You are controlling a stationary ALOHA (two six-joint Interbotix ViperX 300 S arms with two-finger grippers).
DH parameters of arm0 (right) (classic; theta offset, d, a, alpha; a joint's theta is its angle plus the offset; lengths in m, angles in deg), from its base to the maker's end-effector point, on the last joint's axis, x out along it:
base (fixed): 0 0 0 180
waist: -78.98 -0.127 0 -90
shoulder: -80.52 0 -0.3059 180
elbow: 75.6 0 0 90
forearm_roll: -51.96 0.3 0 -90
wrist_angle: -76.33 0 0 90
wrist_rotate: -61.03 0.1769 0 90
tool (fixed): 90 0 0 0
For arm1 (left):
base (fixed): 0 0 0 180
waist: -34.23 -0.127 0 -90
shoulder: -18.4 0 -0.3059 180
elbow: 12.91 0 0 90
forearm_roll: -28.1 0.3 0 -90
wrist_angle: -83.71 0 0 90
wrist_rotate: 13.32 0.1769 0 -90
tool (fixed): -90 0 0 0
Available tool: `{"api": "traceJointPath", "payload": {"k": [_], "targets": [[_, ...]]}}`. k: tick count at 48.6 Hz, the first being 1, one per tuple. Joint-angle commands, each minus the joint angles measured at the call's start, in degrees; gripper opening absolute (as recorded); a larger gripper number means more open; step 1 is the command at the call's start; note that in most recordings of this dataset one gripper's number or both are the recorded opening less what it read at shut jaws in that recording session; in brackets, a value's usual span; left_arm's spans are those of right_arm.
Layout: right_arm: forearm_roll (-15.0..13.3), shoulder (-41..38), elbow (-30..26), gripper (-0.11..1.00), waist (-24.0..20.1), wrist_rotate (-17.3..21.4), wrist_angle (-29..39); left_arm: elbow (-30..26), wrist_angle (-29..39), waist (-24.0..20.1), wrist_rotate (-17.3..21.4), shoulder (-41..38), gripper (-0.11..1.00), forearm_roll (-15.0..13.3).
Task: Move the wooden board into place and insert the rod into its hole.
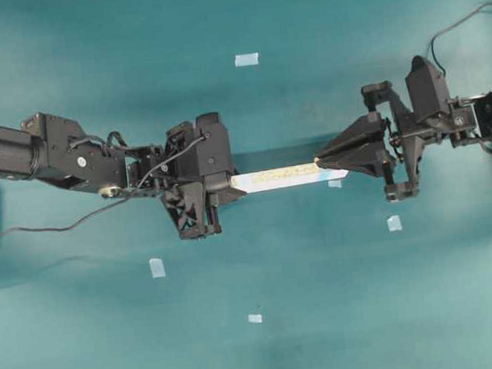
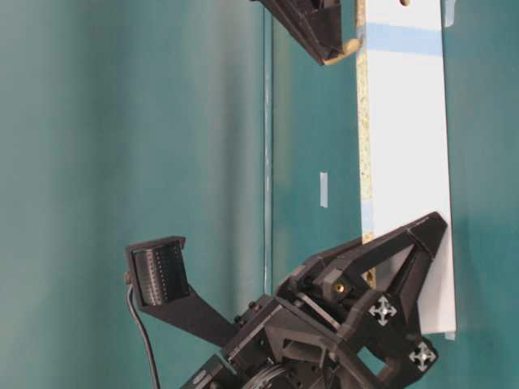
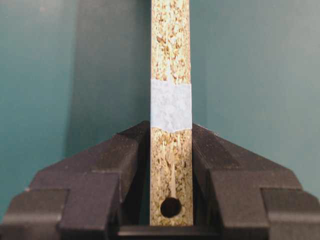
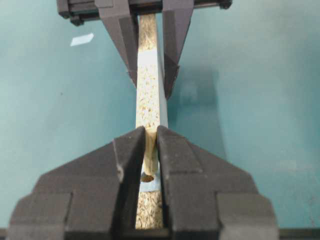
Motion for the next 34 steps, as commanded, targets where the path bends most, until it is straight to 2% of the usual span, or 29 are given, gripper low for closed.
{"api": "traceJointPath", "payload": {"k": [1,34], "targets": [[-0.1,0.5,-0.2,0.11,-0.4,-0.2,1.0,0.4,0.4,1.1,-0.1,0.4,0.22,0.0],[-0.1,0.5,0.4,0.11,-2.5,-0.1,1.5,0.5,0.4,1.1,-0.2,0.4,0.22,0.0]]}}
